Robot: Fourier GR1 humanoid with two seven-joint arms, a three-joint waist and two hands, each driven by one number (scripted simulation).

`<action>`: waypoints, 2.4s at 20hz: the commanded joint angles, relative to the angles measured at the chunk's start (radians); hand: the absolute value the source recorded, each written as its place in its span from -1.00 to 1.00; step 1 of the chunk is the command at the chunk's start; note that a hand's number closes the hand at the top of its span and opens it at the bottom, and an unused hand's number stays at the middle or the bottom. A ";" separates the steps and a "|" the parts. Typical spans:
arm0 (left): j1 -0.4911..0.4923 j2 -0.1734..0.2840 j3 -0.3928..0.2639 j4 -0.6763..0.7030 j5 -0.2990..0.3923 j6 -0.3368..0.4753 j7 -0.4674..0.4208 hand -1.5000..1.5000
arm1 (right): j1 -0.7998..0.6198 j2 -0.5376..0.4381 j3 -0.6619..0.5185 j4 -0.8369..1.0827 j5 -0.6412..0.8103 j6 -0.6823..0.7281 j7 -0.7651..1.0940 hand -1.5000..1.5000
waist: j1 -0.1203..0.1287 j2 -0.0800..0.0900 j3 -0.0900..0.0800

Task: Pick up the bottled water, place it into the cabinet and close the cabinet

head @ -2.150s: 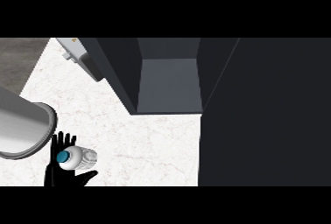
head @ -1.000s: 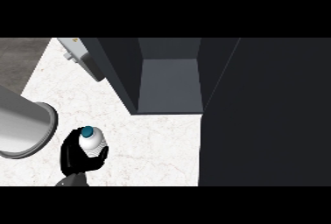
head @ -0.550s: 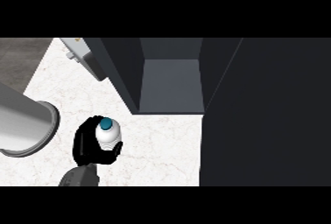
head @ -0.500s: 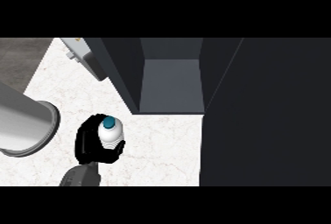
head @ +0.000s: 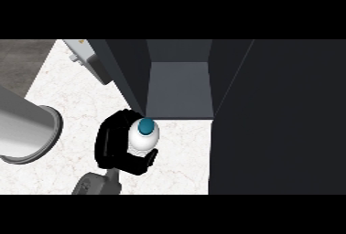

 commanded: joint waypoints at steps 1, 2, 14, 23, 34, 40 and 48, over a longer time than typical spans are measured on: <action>-0.046 -0.001 -0.198 -0.100 0.010 0.208 0.062 1.00 | 0.014 -0.014 -0.023 -0.122 -0.106 -0.012 0.082 -1.00 | -0.008 0.003 -0.001; -0.087 -0.001 -0.206 -0.114 0.018 0.253 0.110 1.00 | -0.017 0.003 -0.024 -0.082 -0.089 -0.016 0.048 -1.00 | -0.011 0.003 0.000; -0.487 -0.001 -0.312 -0.080 0.013 0.703 0.299 1.00 | -0.085 -0.005 -0.008 -0.072 -0.074 -0.014 0.117 -1.00 | -0.024 0.007 0.000; -0.647 0.000 -0.261 0.153 0.036 0.747 0.293 1.00 | -0.087 0.000 -0.068 -0.056 -0.134 0.003 0.109 -1.00 | -0.028 0.007 0.000; -0.688 0.000 -0.231 0.402 0.080 0.681 0.161 1.00 | -0.147 -0.011 -0.116 -0.031 -0.180 -0.001 0.144 -1.00 | -0.030 0.012 -0.001; -0.738 -0.001 -0.159 0.549 0.122 0.644 0.127 1.00 | -0.137 -0.044 -0.159 -0.038 -0.225 0.034 0.151 -1.00 | -0.031 0.014 -0.001; -0.853 -0.001 -0.076 0.747 0.186 0.608 0.009 1.00 | -0.124 -0.029 -0.152 -0.027 -0.243 0.058 0.129 -1.00 | -0.047 0.019 -0.002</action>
